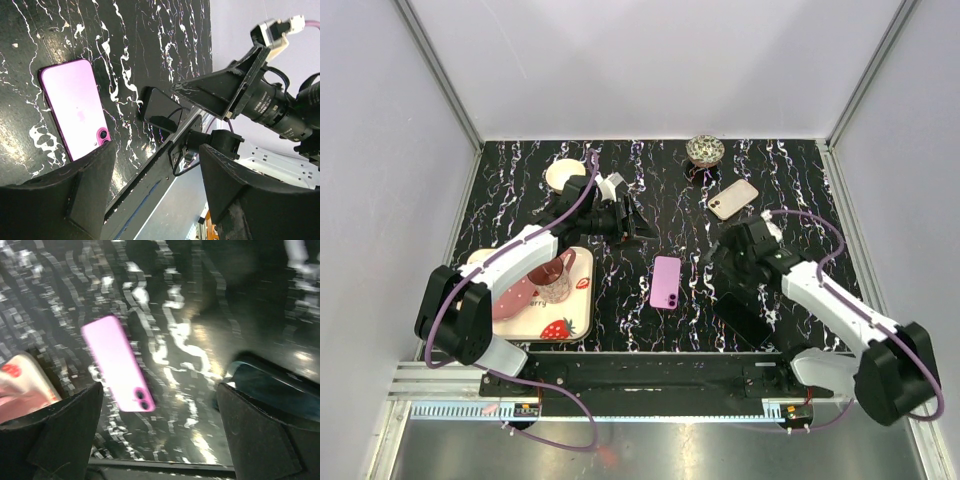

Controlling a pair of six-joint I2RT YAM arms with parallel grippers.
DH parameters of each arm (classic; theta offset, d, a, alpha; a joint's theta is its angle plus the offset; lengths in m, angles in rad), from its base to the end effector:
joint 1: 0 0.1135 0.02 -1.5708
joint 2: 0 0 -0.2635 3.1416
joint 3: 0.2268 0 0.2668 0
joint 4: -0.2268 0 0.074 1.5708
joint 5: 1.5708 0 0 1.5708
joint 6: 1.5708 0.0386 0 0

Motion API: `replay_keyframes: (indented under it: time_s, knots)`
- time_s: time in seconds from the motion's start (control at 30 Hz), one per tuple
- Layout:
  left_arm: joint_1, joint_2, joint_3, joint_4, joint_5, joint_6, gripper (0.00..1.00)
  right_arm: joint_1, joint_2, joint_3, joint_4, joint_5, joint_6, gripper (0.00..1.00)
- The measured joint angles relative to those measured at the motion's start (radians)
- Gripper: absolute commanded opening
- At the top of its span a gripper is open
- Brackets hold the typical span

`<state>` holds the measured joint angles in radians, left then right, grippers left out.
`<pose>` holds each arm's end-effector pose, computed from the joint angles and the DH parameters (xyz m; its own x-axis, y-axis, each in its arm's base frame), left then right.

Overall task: Take the phone out of the phone case
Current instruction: Pick up the phone at the center of the board.

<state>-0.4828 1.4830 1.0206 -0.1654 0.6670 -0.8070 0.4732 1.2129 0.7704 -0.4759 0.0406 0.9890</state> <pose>0.2907 -0.1794 0.2524 -0.9435 -0.1461 -0.2974 0.1833 0.5175 -0.8358 0.2292 0.1156 0.2137 -0.7508 0.5534 -0.3606 0.3528 0.7975 0.4895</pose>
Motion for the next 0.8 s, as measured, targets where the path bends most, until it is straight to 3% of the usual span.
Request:
replay_keyframes:
  time_s: [0.17,0.4,0.8]
  knots:
    - [0.000,0.000,0.000,0.001,0.005,0.000,0.70,0.000,-0.139,-0.056,-0.273,0.139,0.063,1.00]
    - [-0.002,0.000,0.000,0.002,0.011,-0.001,0.70,0.000,-0.319,-0.158,-0.540,0.173,0.301,0.99]
    - [-0.004,0.000,0.000,0.002,0.012,0.000,0.70,0.000,-0.169,-0.196,-0.580,0.042,0.487,1.00]
